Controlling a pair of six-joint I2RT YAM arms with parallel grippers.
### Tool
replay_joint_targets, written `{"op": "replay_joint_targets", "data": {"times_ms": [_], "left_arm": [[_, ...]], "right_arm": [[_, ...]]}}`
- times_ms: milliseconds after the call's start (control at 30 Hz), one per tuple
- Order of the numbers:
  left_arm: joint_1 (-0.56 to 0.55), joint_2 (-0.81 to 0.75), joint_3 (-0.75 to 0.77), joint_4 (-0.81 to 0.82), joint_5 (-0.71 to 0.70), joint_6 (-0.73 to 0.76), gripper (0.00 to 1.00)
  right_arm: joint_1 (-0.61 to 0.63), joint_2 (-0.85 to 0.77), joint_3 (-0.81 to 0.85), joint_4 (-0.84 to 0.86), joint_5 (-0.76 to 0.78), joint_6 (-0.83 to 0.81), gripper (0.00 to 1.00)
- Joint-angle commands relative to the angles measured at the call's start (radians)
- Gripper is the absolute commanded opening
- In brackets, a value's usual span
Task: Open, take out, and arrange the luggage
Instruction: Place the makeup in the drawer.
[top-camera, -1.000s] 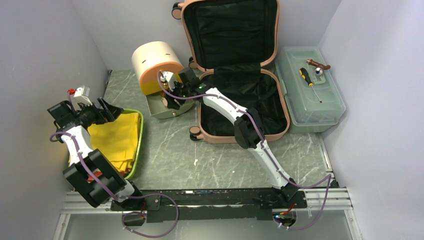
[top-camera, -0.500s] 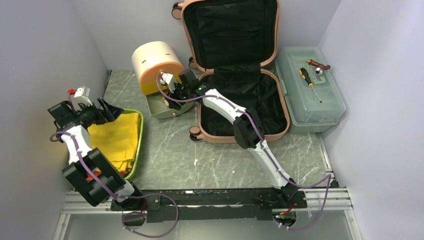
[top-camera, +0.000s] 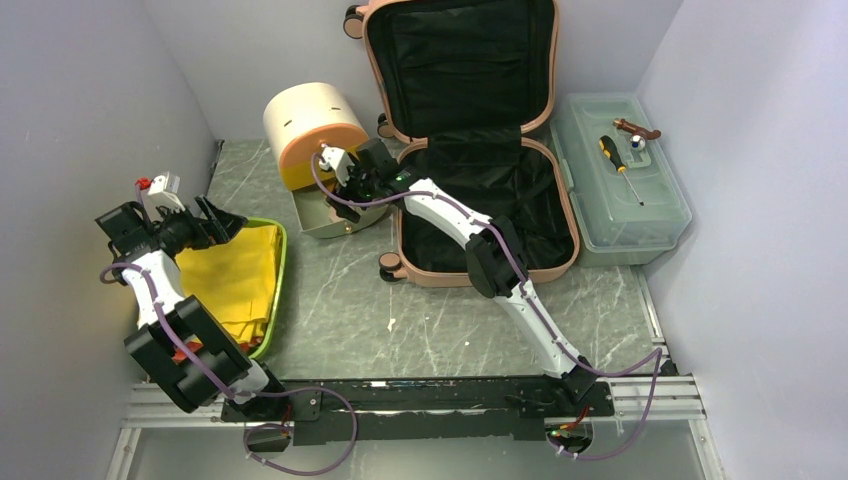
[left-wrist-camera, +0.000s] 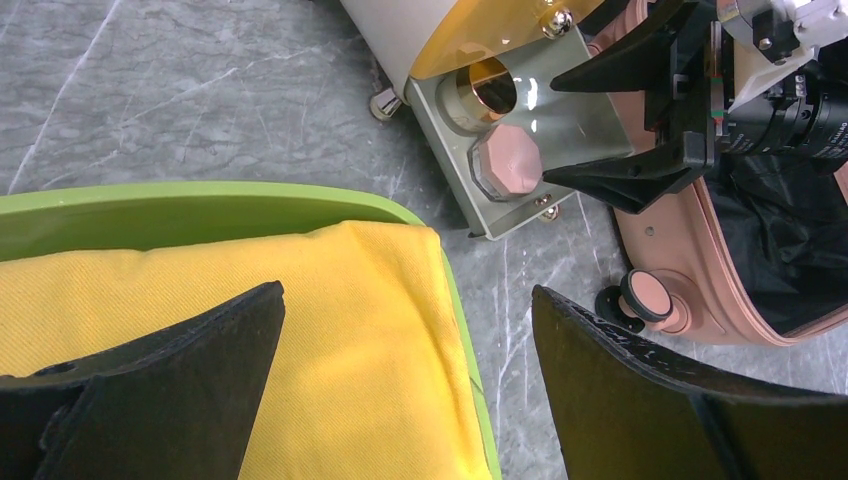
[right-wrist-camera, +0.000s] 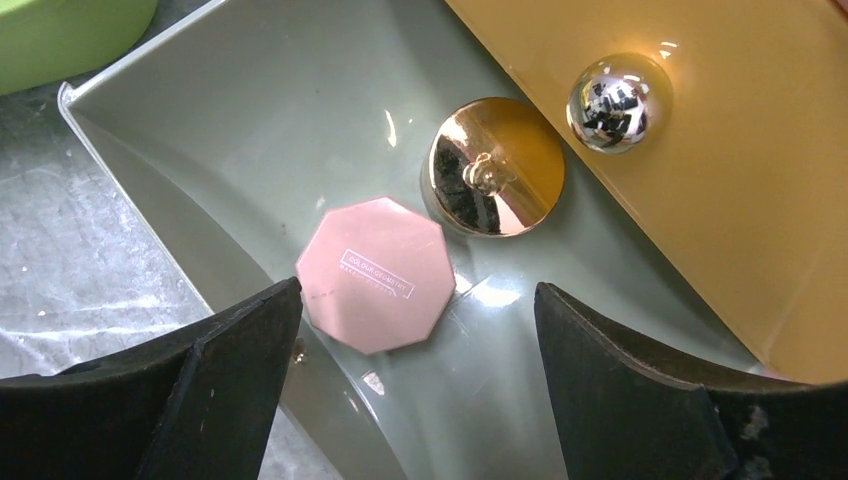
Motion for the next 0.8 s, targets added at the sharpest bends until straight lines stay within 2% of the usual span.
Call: {"op": "replay_joint_targets", "data": {"times_ms": [0, 200, 367, 533, 633, 767], "left_arm": [[0.005, -0.01, -0.002, 0.024, 0.033, -0.003, 0.99], [0.005, -0.016, -0.002, 0.027, 0.037, -0.009, 0.99], [0.006, -0.019, -0.005, 0.033, 0.04, -0.013, 0.99], [0.006, -0.027, -0.006, 0.033, 0.036, -0.015, 0.99], [0.006, -0.03, -0.006, 0.027, 0.03, -0.009, 0.99], [0.012, -0.033, -0.007, 0.026, 0.03, -0.008, 0.99]], "right_arm": [[0.009, -0.094, 0.034, -0.052, -0.001, -0.022, 0.89], [0.009, -0.213, 0.038, -0.166, 0.031, 0.017, 0.85], [0.011, -0.313, -0.087, -0.215, 0.046, 0.131, 0.72], [0.019, -0.351, -0.248, -0.182, 0.046, 0.267, 0.53], [0.027, -0.344, -0.333, -0.125, 0.052, 0.326, 0.5], [0.041, -0.297, -0.362, -0.076, 0.102, 0.345, 0.48]]}}
